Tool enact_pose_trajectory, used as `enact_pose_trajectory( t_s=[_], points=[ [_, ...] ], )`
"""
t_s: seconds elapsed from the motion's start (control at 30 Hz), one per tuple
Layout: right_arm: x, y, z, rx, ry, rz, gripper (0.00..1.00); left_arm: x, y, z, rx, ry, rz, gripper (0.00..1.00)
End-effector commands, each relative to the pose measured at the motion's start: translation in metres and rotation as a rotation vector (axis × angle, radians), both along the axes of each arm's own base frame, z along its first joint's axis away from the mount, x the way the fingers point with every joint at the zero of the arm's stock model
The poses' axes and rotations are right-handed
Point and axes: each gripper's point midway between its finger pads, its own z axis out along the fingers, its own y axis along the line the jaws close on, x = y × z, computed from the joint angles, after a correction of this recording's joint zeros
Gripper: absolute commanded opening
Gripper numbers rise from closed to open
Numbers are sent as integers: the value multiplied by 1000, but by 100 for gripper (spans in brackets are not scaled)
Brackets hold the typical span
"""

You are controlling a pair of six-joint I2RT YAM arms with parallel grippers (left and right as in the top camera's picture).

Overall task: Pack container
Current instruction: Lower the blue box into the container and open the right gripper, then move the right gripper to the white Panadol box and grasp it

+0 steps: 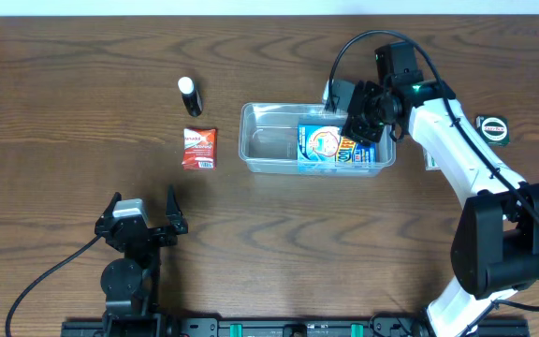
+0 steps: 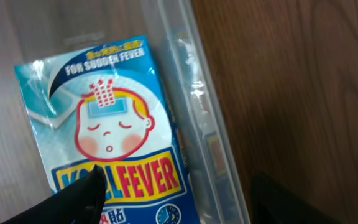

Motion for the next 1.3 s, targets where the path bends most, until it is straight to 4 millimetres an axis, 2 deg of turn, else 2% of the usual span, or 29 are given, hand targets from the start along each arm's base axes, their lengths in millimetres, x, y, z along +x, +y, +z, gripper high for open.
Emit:
enact_pose_trajectory(
  t_s=[0.0,0.17,0.4,0.57,0.7,0.87,1.0,1.07,1.17,1.2,1.27],
  points=[
    [-3,10,2,86,49,-59,70,-1,2,-19,10,55,11,98],
    [-9,34,8,181,91,-79,65,-1,2,-19,10,55,11,98],
    [-12,51,11,235,142,-169,56,-1,2,-19,10,55,11,98],
    [-8,50,16,291,190,-294,55,-1,2,-19,10,55,11,98],
    [-3,36,33,358,213,-438,56,-1,2,-19,10,55,11,98],
    [2,1,67,407,162,-536,58,-1,2,-19,10,56,11,98],
    [0,-47,87,384,111,-654,60,-1,2,-19,10,55,11,98],
    [-3,-77,87,336,93,-740,61,-1,2,-19,10,55,11,98],
    [-9,-120,77,242,92,-868,64,-1,2,-19,10,55,11,98],
    [-13,-137,70,200,102,-917,67,-1,2,-19,10,55,11,98],
    [-20,-160,60,143,125,-976,79,-1,2,-19,10,55,11,98]
  ],
)
